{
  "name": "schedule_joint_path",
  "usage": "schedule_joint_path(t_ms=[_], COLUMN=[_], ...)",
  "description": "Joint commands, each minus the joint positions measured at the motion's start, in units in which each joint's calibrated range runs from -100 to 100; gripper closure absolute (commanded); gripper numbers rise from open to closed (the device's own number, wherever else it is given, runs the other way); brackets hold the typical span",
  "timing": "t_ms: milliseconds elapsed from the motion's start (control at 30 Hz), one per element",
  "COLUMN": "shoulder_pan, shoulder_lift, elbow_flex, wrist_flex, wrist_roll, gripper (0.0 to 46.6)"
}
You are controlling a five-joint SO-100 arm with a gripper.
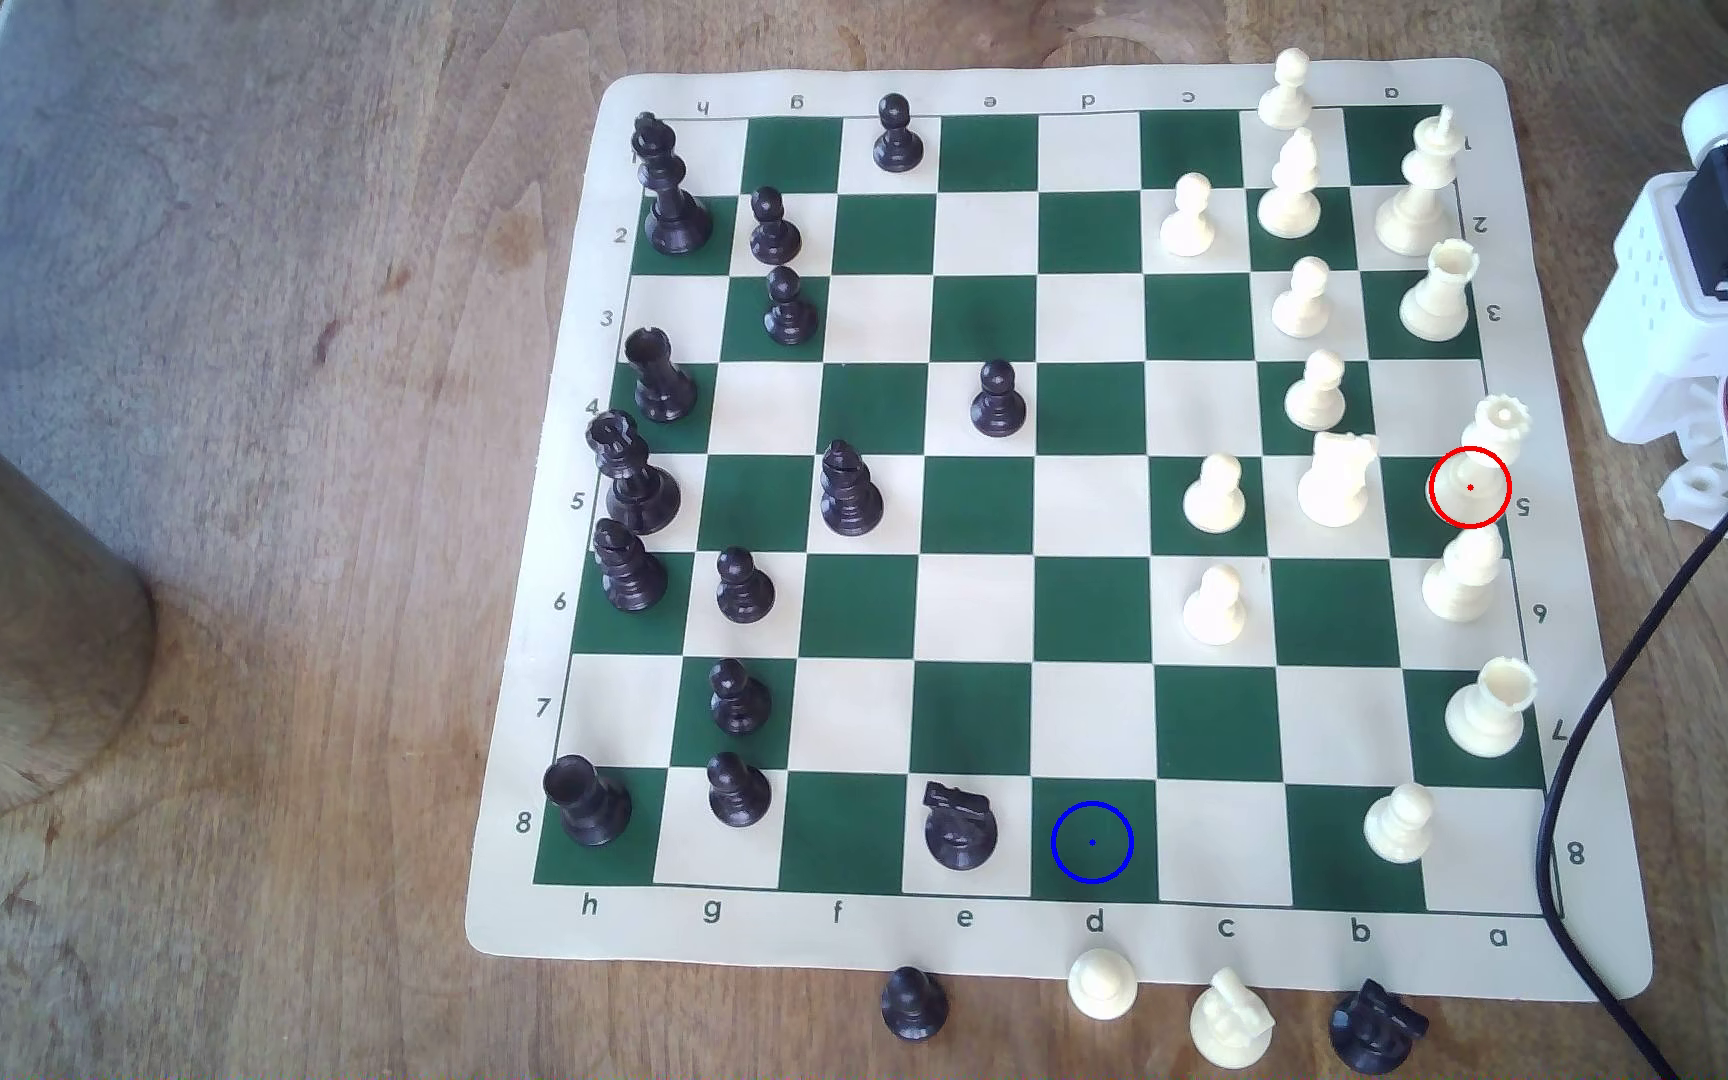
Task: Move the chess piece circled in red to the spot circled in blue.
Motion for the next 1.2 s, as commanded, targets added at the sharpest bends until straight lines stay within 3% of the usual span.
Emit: schedule_joint_path(t_ms=[0,133,267,300,367,467,567,667,700,867,1033,1167], shoulder_pan=[0.2,0.5,5.0,8.1,8.2,8.4,8.5,8.5,8.6,4.3,3.0,0.7], shoulder_lift=[0.2,0.2,0.2,0.2,0.2,0.3,0.4,0.4,0.4,2.0,12.5,13.1], elbow_flex=[-12.9,-17.4,-29.5,-33.5,-36.0,-36.4,-42.1,-47.7,-47.8,-49.4,-56.3,-55.8], wrist_flex=[31.9,39.7,67.3,72.5,76.3,79.0,94.8,113.5,115.7,133.8,156.8,160.6], wrist_roll=[-0.4,-0.4,-0.4,-1.3,-7.1,-7.6,-7.4,-6.7,-5.1,-4.5,-8.1,-10.0], gripper=[46.5,46.5,46.5,46.5,46.5,46.5,46.5,39.9,39.9,40.3,34.5,31.1])
